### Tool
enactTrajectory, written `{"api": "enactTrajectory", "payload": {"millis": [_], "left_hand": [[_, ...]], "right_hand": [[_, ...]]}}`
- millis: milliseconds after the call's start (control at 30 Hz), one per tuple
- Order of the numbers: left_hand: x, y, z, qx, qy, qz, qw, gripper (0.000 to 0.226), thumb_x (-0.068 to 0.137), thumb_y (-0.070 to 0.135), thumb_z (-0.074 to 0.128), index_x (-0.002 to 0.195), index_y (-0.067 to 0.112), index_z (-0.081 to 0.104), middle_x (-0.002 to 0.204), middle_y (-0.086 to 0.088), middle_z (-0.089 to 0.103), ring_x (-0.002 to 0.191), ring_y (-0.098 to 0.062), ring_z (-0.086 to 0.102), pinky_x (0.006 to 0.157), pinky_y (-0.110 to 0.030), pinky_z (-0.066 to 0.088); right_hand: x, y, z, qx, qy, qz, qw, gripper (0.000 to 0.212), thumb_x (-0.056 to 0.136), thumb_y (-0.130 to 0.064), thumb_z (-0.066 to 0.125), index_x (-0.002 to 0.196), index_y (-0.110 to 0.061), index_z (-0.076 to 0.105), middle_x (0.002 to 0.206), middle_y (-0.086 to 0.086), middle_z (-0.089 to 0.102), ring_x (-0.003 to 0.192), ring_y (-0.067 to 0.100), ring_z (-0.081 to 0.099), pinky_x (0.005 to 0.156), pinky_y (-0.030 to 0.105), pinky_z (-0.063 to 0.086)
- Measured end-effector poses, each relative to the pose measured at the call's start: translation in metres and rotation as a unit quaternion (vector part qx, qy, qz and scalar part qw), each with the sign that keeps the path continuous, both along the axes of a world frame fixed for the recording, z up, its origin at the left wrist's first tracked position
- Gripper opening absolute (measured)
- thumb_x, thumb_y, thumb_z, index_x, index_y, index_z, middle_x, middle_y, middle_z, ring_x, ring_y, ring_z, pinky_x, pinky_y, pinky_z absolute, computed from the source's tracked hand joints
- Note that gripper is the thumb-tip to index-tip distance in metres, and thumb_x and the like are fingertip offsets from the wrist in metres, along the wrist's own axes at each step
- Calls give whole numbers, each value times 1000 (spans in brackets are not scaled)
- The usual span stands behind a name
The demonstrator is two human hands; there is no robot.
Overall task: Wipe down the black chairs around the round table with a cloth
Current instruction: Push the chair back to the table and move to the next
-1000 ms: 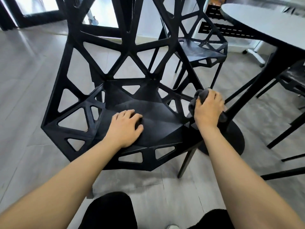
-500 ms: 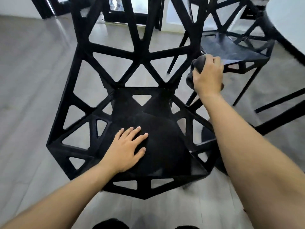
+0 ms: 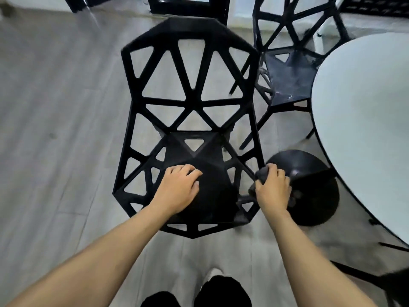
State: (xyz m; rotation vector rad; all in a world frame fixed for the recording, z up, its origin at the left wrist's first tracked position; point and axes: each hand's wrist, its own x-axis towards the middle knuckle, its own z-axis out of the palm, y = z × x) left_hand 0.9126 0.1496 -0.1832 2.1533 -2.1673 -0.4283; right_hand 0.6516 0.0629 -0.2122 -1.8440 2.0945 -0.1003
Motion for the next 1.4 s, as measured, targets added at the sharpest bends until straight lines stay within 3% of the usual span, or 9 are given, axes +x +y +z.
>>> {"api": "enactTrajectory", "payload": {"millis": [200,367,567,800,1067,1133,1267,1400], "left_hand": [[-9,3,116,-101,19,-7,995,15,88,23,63,101,23,70,110,5,64,108,-23,57,95,-38,40],[8,19,214,-104,14,4,994,32,86,30,60,117,23,67,125,3,63,123,-24,53,105,-44,40],[61,38,296,-106,26,33,994,48,88,39,43,131,27,60,136,4,57,132,-22,47,110,-44,35],[162,42,341,-143,38,-7,989,42,89,30,60,131,26,59,136,4,56,132,-19,46,112,-40,32],[285,37,372,-149,48,-91,984,42,88,38,53,129,28,59,134,6,56,130,-17,47,110,-41,34],[306,32,379,-154,55,-104,981,44,88,42,47,127,28,60,133,5,57,128,-19,49,109,-41,35],[334,7,384,-160,61,-132,976,40,86,32,59,125,26,62,131,3,58,127,-22,50,108,-43,35],[345,-35,384,-154,57,-176,971,39,86,33,58,125,27,61,132,4,58,127,-20,49,109,-42,33]], "right_hand": [[18,26,118,-91,-95,50,990,52,79,-23,79,125,-18,57,121,10,59,104,32,54,86,46,48],[52,40,207,-110,-159,67,979,53,79,-22,80,127,-18,58,123,6,59,109,29,54,93,44,48],[108,56,282,-139,-186,83,969,53,82,-24,77,131,-23,55,126,-1,56,114,19,50,100,41,47],[206,85,330,-163,-205,49,964,52,84,-25,76,131,-24,54,126,-2,55,115,18,50,102,37,46],[321,120,354,-201,-205,-52,956,48,85,-27,75,129,-25,54,125,-2,54,114,18,48,100,45,48],[343,121,359,-208,-193,-65,957,49,85,-28,75,129,-25,53,125,-1,54,114,20,49,99,47,48],[370,112,364,-208,-204,-91,952,46,84,-27,75,125,-28,54,122,-3,53,110,15,46,96,44,48],[380,90,359,-215,-206,-128,946,46,84,-29,74,125,-29,54,121,-6,53,111,13,47,97,43,49]]}}
